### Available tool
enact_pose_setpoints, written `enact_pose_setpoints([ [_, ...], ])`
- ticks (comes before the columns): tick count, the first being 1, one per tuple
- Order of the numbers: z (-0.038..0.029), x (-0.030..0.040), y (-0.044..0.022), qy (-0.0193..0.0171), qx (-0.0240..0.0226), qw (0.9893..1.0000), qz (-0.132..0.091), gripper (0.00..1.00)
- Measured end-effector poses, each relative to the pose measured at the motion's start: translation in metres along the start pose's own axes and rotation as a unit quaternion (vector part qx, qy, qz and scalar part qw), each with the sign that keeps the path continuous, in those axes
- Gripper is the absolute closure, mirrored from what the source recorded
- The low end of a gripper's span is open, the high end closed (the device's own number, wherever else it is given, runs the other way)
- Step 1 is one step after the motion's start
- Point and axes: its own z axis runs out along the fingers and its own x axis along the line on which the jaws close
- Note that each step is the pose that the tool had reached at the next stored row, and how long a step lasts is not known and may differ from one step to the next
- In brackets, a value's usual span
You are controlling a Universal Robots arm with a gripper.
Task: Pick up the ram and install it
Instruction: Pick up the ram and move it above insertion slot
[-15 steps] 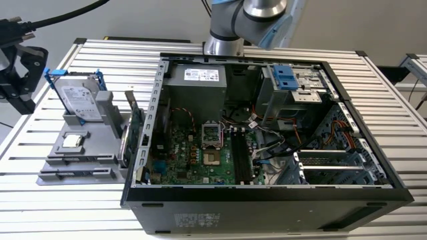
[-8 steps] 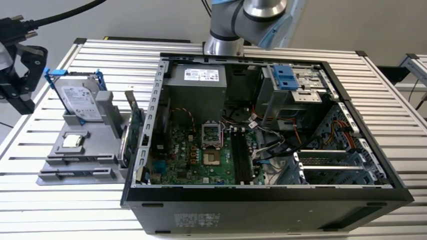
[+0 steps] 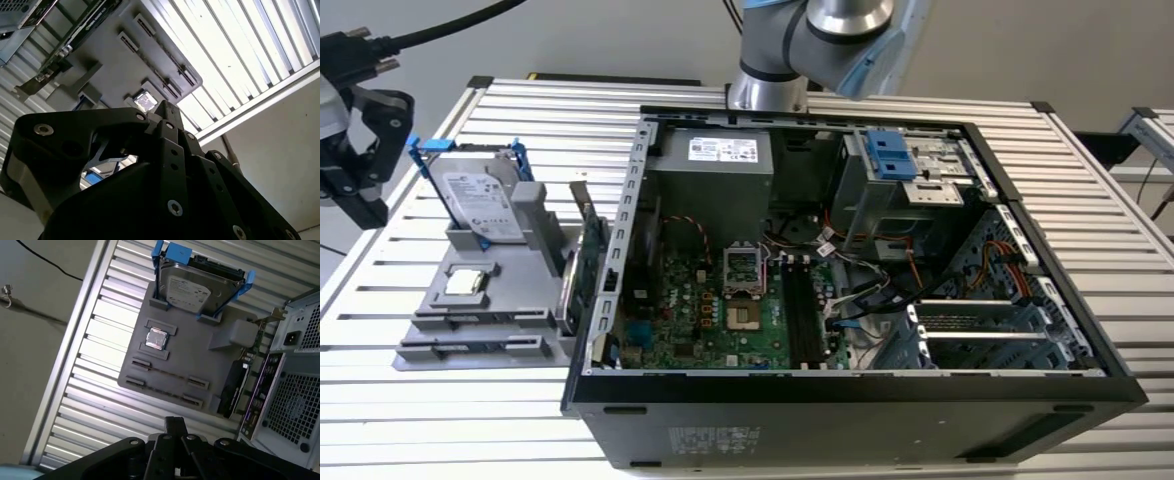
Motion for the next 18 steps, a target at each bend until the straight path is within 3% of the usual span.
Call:
enact_pose_setpoints([
  [18,0.0000,0.0002,0.0001,0.0010,-0.0004,0.9998,-0.022,1.00],
])
